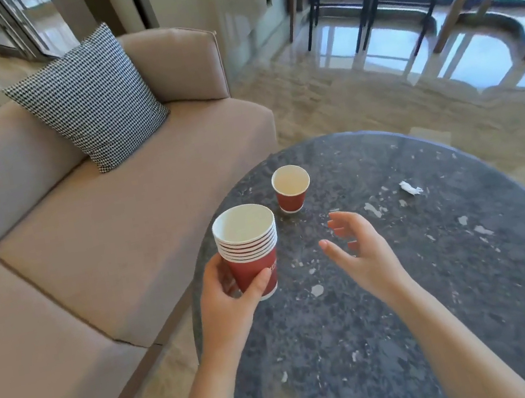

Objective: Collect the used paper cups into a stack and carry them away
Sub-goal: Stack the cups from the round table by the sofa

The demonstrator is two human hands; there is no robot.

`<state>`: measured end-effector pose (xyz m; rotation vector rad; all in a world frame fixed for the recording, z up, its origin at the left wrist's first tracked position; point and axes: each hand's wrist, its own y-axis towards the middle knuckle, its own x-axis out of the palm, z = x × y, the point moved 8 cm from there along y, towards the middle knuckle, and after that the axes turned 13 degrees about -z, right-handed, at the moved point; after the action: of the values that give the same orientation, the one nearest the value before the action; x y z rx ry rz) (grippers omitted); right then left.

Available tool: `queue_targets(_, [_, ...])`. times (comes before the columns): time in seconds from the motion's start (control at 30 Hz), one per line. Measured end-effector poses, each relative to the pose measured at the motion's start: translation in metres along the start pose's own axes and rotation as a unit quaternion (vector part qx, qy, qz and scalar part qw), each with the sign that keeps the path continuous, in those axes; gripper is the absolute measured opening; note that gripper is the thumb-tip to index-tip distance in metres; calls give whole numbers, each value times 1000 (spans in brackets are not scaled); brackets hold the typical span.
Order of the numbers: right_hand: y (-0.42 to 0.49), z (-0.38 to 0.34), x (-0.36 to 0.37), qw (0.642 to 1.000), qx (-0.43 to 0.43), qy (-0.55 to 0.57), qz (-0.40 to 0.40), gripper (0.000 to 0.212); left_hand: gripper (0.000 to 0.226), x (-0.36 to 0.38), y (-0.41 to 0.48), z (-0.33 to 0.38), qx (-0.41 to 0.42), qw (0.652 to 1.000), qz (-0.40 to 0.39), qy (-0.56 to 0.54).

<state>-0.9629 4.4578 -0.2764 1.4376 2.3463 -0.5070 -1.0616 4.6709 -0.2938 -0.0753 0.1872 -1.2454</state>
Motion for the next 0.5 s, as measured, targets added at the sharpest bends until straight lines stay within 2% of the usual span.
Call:
queue_targets(0.13, [24,0,10,999,14,-13,30,47,54,-17,27,-6,8,1000,-12,9])
queue_targets(0.37, [65,4,11,996,38,-38,74,55,67,-25,70,-12,8,999,-36,-12])
queue_targets(0.5, [90,10,6,993,51,-60,85,65,62,-21,92,-12,5,999,-54,-1])
